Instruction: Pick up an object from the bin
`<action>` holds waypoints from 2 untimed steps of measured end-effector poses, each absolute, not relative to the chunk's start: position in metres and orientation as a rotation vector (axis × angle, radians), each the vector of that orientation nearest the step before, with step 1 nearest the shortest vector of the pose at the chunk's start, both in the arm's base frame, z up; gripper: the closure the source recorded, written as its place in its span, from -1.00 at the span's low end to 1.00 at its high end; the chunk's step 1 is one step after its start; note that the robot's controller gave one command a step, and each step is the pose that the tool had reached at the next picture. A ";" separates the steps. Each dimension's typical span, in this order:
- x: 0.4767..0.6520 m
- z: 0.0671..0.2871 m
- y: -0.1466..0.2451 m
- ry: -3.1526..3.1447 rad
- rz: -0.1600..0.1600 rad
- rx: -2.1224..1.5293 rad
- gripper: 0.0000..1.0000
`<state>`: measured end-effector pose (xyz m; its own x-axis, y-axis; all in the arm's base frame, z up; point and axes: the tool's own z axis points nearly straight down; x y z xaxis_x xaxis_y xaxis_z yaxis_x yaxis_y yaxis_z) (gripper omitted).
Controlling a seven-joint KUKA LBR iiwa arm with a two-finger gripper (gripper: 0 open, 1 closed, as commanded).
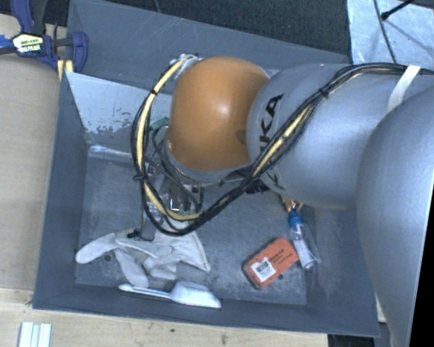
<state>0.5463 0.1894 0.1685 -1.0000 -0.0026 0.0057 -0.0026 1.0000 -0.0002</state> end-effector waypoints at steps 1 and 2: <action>0.548 0.173 0.189 -3.144 -0.002 0.000 -1.00; 0.529 0.132 0.172 -3.150 -0.004 0.081 -1.00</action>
Offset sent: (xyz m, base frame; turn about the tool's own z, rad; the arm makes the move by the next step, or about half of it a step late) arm -0.0471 -0.0421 -0.0985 -0.1120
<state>0.5294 0.1722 0.1323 -0.9986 -0.0512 -0.0097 -0.0512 0.9987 0.0024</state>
